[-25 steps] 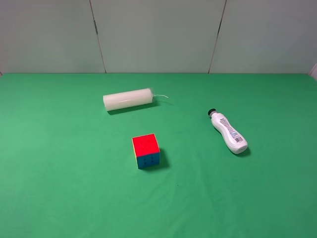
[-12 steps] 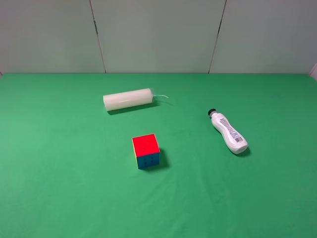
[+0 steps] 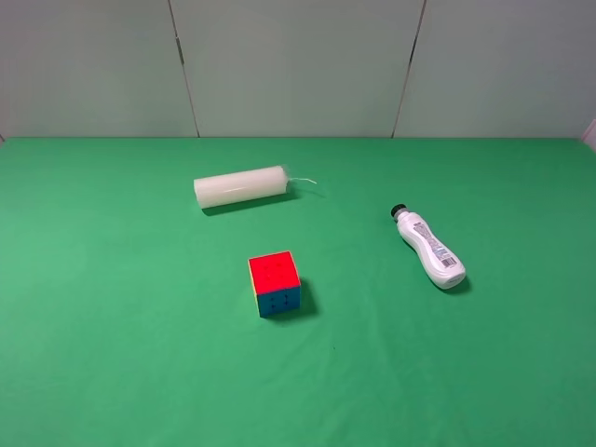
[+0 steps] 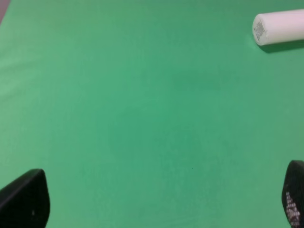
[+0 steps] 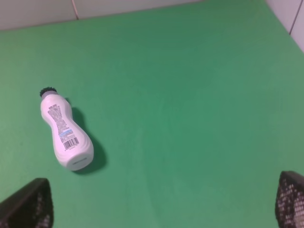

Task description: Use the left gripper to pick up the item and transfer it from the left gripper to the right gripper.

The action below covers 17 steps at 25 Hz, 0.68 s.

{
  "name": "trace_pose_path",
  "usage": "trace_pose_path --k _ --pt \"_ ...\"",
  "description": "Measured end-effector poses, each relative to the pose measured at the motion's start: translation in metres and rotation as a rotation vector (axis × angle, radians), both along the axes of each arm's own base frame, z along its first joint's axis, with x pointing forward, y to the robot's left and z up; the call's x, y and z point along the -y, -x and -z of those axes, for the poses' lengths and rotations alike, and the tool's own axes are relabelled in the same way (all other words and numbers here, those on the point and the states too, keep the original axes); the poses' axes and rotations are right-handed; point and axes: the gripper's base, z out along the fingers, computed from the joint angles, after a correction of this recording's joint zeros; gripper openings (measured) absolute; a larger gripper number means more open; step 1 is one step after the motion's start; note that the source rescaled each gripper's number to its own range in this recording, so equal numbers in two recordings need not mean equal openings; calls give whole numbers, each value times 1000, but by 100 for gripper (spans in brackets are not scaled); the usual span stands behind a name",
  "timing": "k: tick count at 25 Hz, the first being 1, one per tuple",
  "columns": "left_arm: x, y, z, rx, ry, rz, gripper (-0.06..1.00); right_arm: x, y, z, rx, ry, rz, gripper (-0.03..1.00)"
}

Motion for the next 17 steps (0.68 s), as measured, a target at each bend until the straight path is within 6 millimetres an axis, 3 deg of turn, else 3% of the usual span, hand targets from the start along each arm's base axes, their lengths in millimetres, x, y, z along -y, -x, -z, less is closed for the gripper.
trace_pose_path --k 17 --pt "0 0 0 0 0 0 97 0 0 0 0 0 0 100"
